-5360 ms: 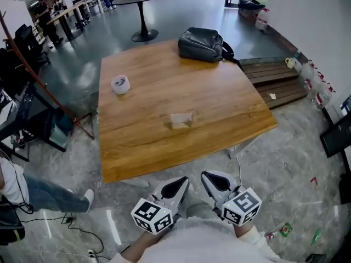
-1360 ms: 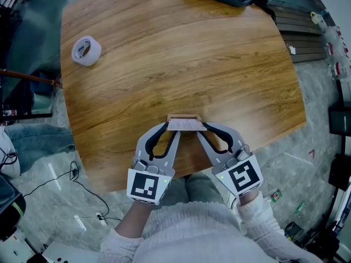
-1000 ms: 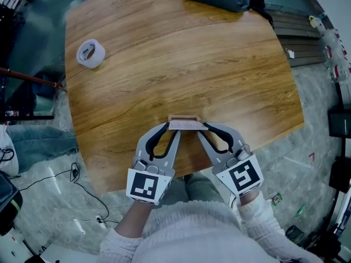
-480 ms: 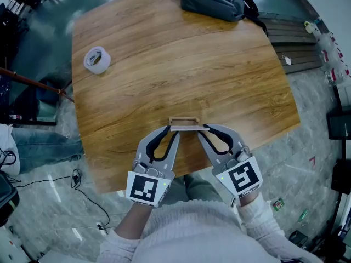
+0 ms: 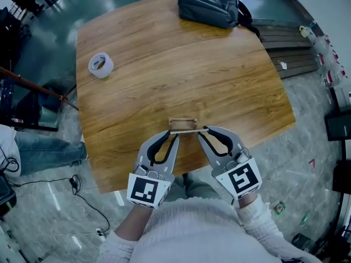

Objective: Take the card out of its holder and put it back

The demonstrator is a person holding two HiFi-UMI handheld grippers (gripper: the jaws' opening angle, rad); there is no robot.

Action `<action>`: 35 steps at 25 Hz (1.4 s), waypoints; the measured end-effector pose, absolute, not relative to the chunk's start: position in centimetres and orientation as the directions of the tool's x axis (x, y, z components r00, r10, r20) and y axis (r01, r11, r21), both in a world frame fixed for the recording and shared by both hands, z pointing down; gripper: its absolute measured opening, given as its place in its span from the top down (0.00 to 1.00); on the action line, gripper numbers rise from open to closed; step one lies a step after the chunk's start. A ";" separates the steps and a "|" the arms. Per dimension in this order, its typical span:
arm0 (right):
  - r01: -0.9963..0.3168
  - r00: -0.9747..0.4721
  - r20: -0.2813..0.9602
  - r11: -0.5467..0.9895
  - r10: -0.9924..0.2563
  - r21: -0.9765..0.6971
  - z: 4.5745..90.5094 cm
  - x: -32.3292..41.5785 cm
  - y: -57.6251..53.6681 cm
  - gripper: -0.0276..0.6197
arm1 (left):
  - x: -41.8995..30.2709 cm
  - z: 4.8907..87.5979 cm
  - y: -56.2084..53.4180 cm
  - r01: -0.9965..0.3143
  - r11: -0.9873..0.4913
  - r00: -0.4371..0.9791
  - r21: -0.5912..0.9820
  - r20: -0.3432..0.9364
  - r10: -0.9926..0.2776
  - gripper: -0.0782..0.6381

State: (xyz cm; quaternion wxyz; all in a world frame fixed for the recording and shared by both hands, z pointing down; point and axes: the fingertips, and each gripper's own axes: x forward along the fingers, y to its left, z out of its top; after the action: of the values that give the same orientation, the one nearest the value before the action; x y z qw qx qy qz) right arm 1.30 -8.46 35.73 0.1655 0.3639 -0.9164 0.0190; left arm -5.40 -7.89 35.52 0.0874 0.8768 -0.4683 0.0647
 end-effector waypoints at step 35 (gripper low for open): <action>-0.678 -0.692 0.291 0.733 -0.661 0.054 35.3 1.2 -10.5 0.88 | -5.8 35.5 -10.1 -0.817 -0.569 0.576 0.094 0.175 -0.798 0.81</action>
State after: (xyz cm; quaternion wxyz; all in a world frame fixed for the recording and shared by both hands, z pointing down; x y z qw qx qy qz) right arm 1.15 -10.47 35.33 0.1470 0.3640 -0.9193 0.0289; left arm -5.79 -10.10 35.51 0.0822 0.8839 -0.4569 0.0565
